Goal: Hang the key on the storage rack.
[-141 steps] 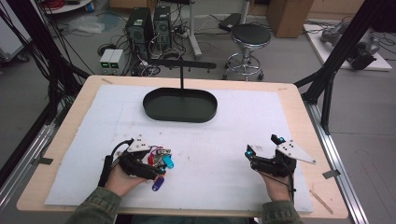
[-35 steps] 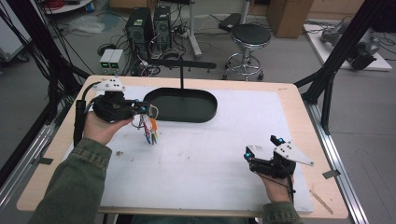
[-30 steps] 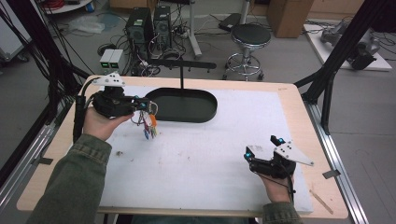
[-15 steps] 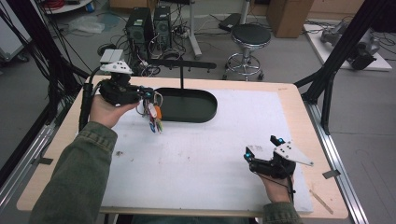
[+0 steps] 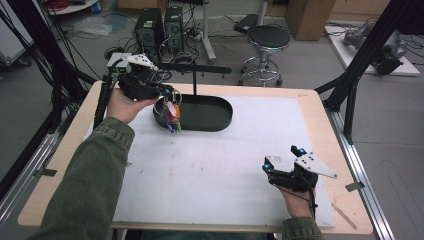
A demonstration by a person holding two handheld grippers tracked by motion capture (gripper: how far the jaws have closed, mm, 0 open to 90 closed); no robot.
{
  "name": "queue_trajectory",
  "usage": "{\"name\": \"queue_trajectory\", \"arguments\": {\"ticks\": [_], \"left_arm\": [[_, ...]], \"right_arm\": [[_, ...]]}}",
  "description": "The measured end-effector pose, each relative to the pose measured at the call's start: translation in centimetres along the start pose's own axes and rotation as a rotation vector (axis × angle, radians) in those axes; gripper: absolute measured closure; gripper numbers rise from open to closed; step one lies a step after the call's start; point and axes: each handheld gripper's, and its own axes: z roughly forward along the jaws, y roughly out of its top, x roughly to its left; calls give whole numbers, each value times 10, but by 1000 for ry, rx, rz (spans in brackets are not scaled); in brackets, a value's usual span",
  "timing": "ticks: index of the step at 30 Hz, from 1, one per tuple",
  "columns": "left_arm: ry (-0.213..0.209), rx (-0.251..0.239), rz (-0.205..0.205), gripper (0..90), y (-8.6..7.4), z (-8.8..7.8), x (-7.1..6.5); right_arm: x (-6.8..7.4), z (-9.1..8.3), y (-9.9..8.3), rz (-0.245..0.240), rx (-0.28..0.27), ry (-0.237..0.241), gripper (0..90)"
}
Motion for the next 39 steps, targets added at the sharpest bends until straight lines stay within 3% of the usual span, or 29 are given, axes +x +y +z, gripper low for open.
{"name": "queue_trajectory", "arguments": {"ticks": [8, 10, 14, 24, 26, 33, 36, 39], "left_arm": [[32, -24, -24, 821, 5, 11, 13], [51, -54, -22, 820, 7, 14, 17], [58, -69, -46, 821, 9, 21, 27], [43, -101, -35, 820, 19, 38, 33], [38, -120, -49, 820, 19, 41, 35], [53, -119, -112, 820, 17, 53, 45], [73, -119, -121, 821, 16, 59, 51], [83, -137, -160, 821, 15, 62, 59]], "right_arm": [[0, -1, 0, -1, -6, -7, 5], [1, 0, 0, 1, -5, -7, 5], [0, 0, 0, 1, -5, -10, 5], [-2, -2, -2, 3, -8, -18, 5], [-1, -2, -2, 6, -5, -16, 5], [-4, -4, -3, 7, -2, -28, 5], [-5, -4, -3, 9, 2, -31, 5], [-6, -4, -4, 1, 7, -32, 5]]}}
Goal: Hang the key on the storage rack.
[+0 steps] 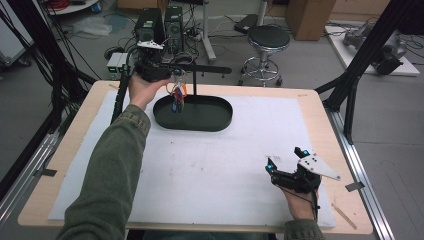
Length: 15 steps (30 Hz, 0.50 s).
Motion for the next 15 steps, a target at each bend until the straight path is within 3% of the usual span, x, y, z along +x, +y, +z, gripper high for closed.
{"name": "queue_trajectory", "arguments": {"ticks": [5, 9, 15], "left_arm": [[-3, -7, -67, 821, 0, 6, 12], [29, 21, -36, 821, 1, 16, 11], [98, 24, 1, 820, 1, 23, 8]], "right_arm": [[-1, 0, -1, 11, 3, 4, 5], [-2, 0, -1, 14, -4, 5, 5], [-2, -1, -1, 19, -2, 10, 5]]}}
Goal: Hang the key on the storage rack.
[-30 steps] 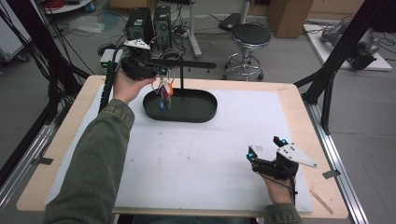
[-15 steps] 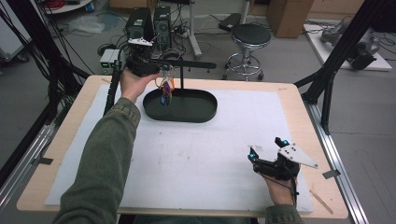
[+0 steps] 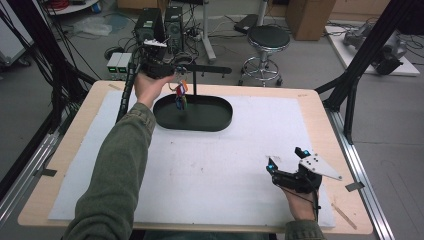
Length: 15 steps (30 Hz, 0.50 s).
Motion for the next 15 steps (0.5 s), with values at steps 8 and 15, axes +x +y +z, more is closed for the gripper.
{"name": "queue_trajectory", "arguments": {"ticks": [8, 15], "left_arm": [[39, 27, 14, 813, -1, 3, -4], [99, -38, -1, 518, 3, -9, -10]], "right_arm": [[0, 0, 0, 1, -5, -2, 5], [0, 0, 0, -3, 0, -1, 5]]}}
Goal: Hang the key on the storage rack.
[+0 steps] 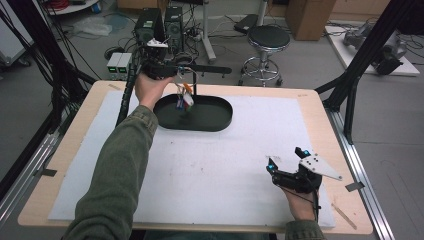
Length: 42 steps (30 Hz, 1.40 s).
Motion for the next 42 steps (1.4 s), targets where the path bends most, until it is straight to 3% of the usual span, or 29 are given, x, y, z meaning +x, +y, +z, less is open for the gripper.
{"name": "queue_trajectory", "arguments": {"ticks": [2, 5, 8, 10, 13, 19, 25, 32, 42], "left_arm": [[-8, -4, -5, 446, 0, -2, 0], [12, -19, 8, 284, -5, -6, -4], [-42, -9, -29, 89, -9, -6, -4], [-71, 15, -31, 16, -10, -7, -3], [-102, -7, -40, 16, -12, -13, -1], [-114, -6, -40, 16, -18, -26, 1], [-130, 25, 26, 16, -27, -39, -4], [-82, -5, 45, 16, -39, -58, -2], [-99, -1, 34, 16, -59, -75, 1]], "right_arm": [[0, 0, 0, -1, 1, 1, 5], [0, -1, 0, -3, 0, 3, 5], [0, -1, 0, -5, 2, 6, 5], [0, 0, 0, -11, 1, 6, 5], [1, 0, 0, -11, 3, 7, 5], [1, 0, 1, -7, 0, 3, 5], [2, 1, 1, -11, 0, 4, 5], [5, 1, 2, -9, 2, 8, 5], [4, 2, 2, -5, 9, 10, 5]]}}
